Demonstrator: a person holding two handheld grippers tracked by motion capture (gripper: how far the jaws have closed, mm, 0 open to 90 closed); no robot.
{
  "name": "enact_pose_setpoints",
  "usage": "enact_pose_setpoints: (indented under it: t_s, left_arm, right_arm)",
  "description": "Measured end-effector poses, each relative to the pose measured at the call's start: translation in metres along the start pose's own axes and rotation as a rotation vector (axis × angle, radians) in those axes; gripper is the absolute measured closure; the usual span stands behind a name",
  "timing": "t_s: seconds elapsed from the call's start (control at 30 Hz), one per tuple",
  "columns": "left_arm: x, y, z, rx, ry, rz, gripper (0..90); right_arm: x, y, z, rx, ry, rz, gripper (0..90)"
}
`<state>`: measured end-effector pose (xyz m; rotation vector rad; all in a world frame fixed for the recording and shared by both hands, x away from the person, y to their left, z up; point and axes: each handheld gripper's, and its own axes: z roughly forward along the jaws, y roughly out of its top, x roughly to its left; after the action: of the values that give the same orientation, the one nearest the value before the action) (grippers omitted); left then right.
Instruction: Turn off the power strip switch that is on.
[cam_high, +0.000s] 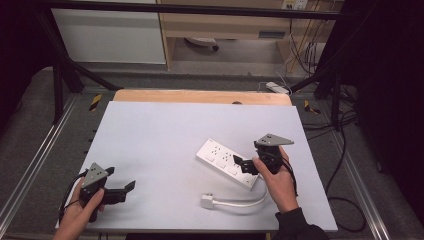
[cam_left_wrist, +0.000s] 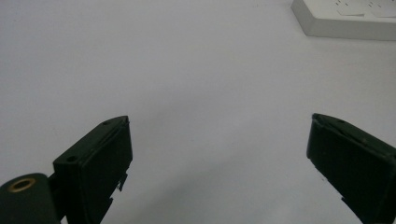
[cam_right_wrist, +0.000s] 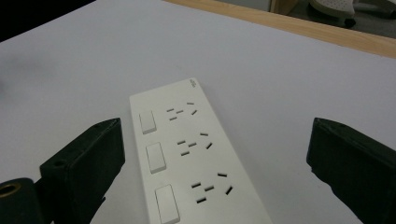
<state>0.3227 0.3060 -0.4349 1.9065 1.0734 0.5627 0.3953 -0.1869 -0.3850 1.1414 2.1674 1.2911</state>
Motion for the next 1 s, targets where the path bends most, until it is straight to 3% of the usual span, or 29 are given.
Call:
enact_pose_setpoints:
  t_s: [0.2, 0.63, 1.0]
  left_arm:
    - [0.0, 0.0, -0.002, -0.003, -0.003, -0.002, 6.8]
    - [0.0, -0.001, -0.003, -0.002, -0.006, -0.005, 6.7]
    - [0.0, -0.002, -0.004, 0.0, -0.01, -0.006, 6.7]
  right_arm:
    - [-0.007, -0.002, -0.009, 0.006, -0.007, 0.01, 5.0]
    - [-0.017, -0.003, -0.034, -0.045, -0.05, 0.027, 4.7]
    - [-0.03, -0.012, -0.052, -0.058, -0.094, 0.049, 5.5]
